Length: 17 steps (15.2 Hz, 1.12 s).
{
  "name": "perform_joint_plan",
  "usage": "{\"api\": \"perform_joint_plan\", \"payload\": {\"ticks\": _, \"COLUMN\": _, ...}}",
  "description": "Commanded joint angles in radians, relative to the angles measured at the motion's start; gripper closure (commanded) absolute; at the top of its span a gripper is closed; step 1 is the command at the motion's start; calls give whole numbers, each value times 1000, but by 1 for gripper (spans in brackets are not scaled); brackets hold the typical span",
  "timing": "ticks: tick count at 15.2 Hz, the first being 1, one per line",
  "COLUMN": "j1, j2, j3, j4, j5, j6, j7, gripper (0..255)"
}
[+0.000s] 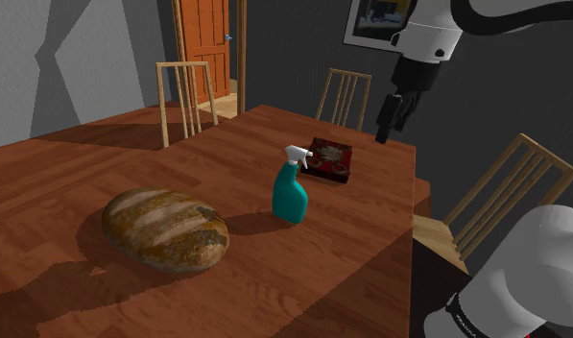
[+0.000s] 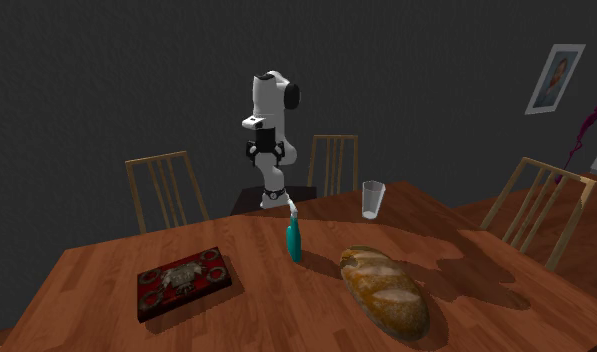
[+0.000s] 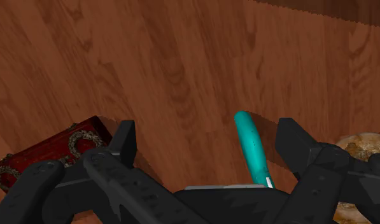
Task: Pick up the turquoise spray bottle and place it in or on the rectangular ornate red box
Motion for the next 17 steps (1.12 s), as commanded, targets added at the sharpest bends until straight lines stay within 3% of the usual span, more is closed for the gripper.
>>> {"api": "perform_joint_plan", "payload": {"ticks": 1, "j1": 0, "j2": 0, "j3": 0, "j4": 0, "j5": 0, "j6": 0, "j7": 0, "gripper": 0}}
{"api": "perform_joint_plan", "payload": {"ticks": 9, "j1": 77, "j2": 9, "j3": -11, "j4": -274, "j5": 70, "j6": 484, "j7": -82, "gripper": 0}}
{"api": "perform_joint_plan", "payload": {"ticks": 17, "j1": 213, "j2": 232, "j3": -48, "j4": -408, "j5": 183, "j6": 1041, "j7": -217, "gripper": 0}}
